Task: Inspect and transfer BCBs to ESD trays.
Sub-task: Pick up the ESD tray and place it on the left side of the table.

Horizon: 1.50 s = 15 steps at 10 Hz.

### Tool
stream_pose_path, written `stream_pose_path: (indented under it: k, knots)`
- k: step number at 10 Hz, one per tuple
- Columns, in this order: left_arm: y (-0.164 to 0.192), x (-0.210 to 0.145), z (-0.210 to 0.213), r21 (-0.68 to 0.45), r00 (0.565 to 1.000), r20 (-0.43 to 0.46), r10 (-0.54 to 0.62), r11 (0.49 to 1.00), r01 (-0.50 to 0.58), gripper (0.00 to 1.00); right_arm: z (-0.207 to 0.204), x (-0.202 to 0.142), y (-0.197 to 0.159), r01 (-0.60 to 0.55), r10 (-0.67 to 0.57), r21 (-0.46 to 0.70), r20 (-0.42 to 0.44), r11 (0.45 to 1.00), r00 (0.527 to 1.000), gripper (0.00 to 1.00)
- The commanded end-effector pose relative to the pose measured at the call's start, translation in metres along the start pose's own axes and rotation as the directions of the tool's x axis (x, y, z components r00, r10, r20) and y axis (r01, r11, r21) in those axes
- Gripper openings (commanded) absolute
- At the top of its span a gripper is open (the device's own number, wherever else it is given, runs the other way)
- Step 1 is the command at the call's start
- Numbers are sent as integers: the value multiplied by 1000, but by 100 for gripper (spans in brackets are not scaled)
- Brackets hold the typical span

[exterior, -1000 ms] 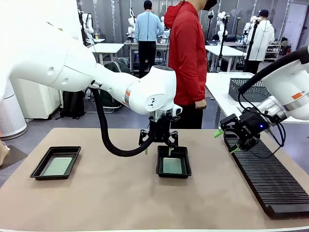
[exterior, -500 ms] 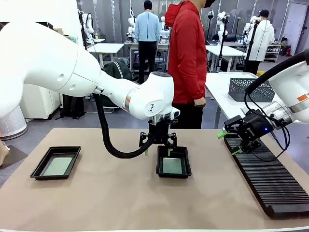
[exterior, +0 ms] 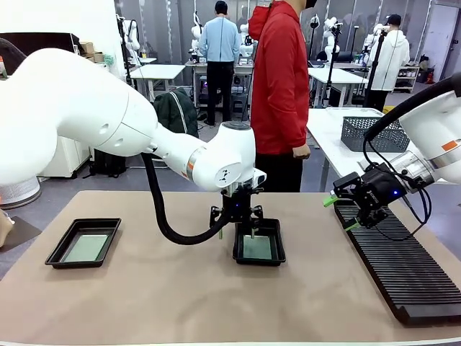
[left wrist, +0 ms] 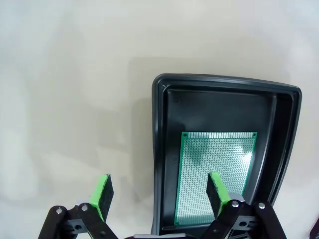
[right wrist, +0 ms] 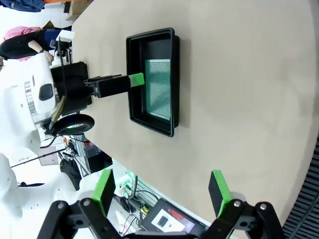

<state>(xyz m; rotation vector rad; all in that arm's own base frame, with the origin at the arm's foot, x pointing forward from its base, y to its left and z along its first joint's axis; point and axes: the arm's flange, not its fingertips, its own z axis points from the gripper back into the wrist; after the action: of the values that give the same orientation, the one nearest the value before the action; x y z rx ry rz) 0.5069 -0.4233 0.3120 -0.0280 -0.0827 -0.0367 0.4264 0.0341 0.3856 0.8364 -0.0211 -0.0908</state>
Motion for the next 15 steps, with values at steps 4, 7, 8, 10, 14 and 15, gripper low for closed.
stream_pose_path:
  k: [4,7,8,10,14,15]
  knots:
    - [-1,0,-4,1,1000,-4,-2,1000,2,100,0,1,1,21,-21,-17,9,1000,1000,100]
    - [-1,0,-4,1,1000,-4,-2,1000,2,100,0,1,1,21,-21,-17,9,1000,1000,100]
    - [-1,0,-4,1,1000,-4,-2,1000,2,100,0,1,1,21,-21,-17,9,1000,1000,100]
    - [-3,0,-5,4,1000,-2,-4,1000,4,100,0,1,1,21,-21,-17,9,1000,1000,100]
    - [2,3,9,5,999,15,-32,999,32,66,0,1,1,21,-21,-17,9,1000,1000,100]
    - [1,5,11,11,999,18,-35,999,35,50,0,1,1,21,-21,-17,9,1000,1000,100]
